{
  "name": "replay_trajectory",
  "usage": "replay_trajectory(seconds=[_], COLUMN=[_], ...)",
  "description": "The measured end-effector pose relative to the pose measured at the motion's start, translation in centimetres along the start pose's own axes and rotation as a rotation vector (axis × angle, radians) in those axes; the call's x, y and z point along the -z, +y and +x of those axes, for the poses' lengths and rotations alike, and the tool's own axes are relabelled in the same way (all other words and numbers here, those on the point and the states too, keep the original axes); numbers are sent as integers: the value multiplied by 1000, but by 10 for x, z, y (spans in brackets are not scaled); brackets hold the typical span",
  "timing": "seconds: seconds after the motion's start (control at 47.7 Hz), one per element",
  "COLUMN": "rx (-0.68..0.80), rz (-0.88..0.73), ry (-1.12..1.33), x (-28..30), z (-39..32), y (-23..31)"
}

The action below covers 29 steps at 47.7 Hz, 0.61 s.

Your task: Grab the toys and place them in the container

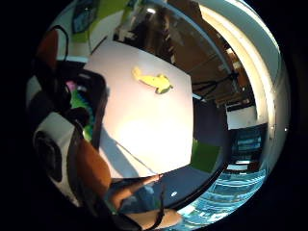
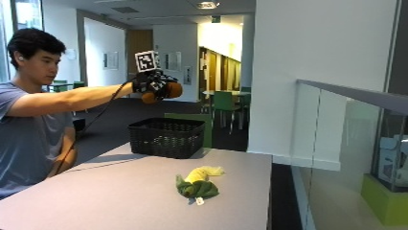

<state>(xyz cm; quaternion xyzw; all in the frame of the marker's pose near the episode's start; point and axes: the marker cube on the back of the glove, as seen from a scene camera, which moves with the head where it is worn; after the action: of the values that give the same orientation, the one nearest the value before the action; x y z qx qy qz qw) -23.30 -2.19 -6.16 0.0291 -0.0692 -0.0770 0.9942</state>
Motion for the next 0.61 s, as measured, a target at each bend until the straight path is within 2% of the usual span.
replay_trajectory(seconds=[0.168,0.293,0.607], rx=[68,119,228], rz=[-28,-50,-104], ry=[-7,-63,-95], x=[-13,-23,-43], z=[-45,4,-8], y=[12,-6,0])
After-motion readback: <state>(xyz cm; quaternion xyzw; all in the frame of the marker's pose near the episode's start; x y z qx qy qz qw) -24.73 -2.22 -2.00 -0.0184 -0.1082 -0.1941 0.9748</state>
